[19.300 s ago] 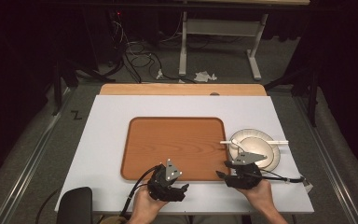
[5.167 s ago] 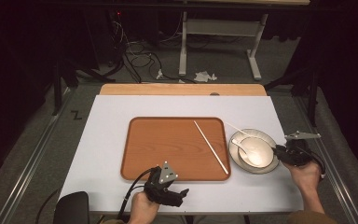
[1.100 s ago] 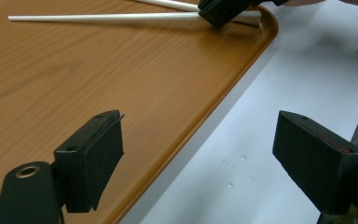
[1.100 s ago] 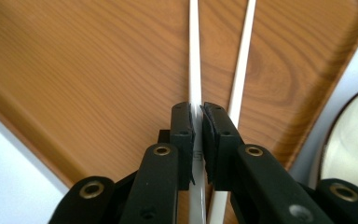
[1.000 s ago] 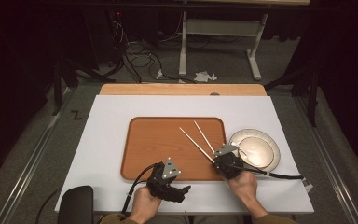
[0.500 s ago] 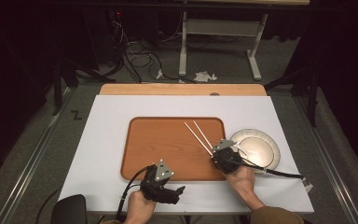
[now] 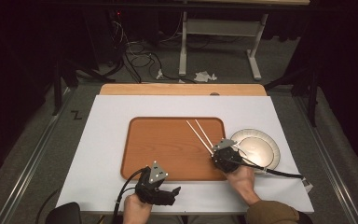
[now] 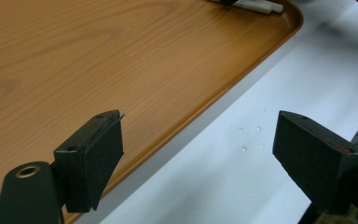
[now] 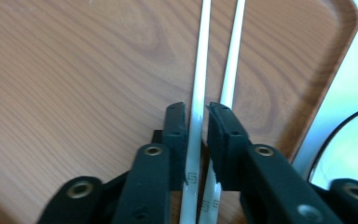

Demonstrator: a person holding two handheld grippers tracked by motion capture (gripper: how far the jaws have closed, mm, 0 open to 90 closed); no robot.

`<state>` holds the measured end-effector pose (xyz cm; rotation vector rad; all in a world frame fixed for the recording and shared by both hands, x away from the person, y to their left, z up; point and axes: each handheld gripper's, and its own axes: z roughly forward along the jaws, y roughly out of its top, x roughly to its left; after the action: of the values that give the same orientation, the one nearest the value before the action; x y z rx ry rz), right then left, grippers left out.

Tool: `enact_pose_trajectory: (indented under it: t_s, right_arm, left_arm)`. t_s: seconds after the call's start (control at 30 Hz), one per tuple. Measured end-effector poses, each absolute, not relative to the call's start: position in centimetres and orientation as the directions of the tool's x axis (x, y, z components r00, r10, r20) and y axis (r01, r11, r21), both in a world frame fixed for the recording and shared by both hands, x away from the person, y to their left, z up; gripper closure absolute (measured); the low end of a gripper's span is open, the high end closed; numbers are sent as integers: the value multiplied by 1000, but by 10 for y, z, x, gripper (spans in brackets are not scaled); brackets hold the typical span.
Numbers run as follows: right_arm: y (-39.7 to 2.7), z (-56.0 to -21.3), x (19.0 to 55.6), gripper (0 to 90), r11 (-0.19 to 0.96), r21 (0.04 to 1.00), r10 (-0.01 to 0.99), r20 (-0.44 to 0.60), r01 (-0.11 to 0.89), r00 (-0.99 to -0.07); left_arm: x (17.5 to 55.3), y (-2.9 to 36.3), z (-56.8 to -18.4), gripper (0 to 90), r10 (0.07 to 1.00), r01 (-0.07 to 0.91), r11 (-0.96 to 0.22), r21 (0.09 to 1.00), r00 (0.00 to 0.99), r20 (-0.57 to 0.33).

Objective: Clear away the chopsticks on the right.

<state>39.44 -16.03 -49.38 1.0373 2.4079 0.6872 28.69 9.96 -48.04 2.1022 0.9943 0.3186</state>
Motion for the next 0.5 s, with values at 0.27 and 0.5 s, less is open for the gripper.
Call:
enact_pose_trajectory:
  t_s: [0.27,0.5]
  right_arm:
    - [-165,-482,391,622,574,632,743,-135,521,-655]
    - [-178,-470,379,569,552,666,728,-90,503,-680]
  left_arm:
    - [285,96,-479,164,729,539,-407,737,678,-94]
    - [287,97,-478,164,732,533,-405,743,676,-85]
